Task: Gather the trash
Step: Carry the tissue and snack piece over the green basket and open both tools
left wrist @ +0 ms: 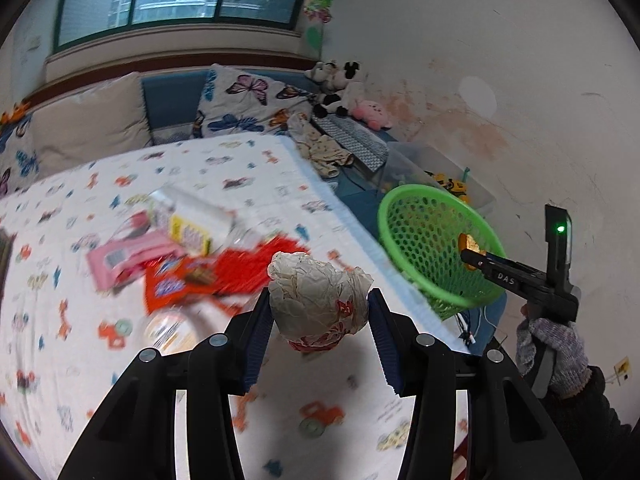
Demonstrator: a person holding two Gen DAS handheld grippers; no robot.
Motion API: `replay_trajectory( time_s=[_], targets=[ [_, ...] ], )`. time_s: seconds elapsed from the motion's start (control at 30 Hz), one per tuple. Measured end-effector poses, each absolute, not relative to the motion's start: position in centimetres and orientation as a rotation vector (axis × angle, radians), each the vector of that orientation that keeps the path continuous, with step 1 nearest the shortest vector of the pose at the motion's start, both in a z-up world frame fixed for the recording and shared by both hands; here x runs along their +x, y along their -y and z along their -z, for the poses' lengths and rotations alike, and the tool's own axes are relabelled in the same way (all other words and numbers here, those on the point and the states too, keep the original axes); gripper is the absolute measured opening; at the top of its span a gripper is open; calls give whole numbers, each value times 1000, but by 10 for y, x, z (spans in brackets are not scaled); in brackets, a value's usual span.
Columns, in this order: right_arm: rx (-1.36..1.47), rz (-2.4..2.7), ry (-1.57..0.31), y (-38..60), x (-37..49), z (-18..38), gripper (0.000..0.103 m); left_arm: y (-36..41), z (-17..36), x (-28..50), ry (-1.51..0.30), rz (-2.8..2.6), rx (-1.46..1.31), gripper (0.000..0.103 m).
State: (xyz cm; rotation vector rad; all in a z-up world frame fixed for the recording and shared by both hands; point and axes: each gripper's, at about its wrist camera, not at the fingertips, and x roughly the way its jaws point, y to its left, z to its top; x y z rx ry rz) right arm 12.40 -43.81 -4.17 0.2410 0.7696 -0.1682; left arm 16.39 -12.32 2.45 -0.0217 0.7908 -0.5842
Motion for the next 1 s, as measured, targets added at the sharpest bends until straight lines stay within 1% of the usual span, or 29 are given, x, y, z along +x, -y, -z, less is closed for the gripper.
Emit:
replay_trajectory(
  time_s=[0.2,0.33,0.5,0.53,0.57,0.73,0.87,1.0],
  targets=[
    [264,221,-771,465,130,48,46,162,-36,181,-772,621,20,46],
    [261,240,-760,476,131,47,55,188,-40,191,-766,657,46,46],
    [258,247,-747,483,128,42,58,222,-42,199,-771,708,75,46],
    [258,247,-742,483,126,41,60,230,-41,200,-774,723,79,46],
    [257,246,-737,482,124,40,63,236,-40,201,-774,728,84,47],
    [256,238,-714,483,110,34,68,277,-31,211,-793,770,129,47],
    [261,234,-699,484,100,31,71,304,-20,219,-816,792,156,47],
    [279,231,-689,486,92,31,72,330,-7,226,-843,795,183,47]
  ],
)
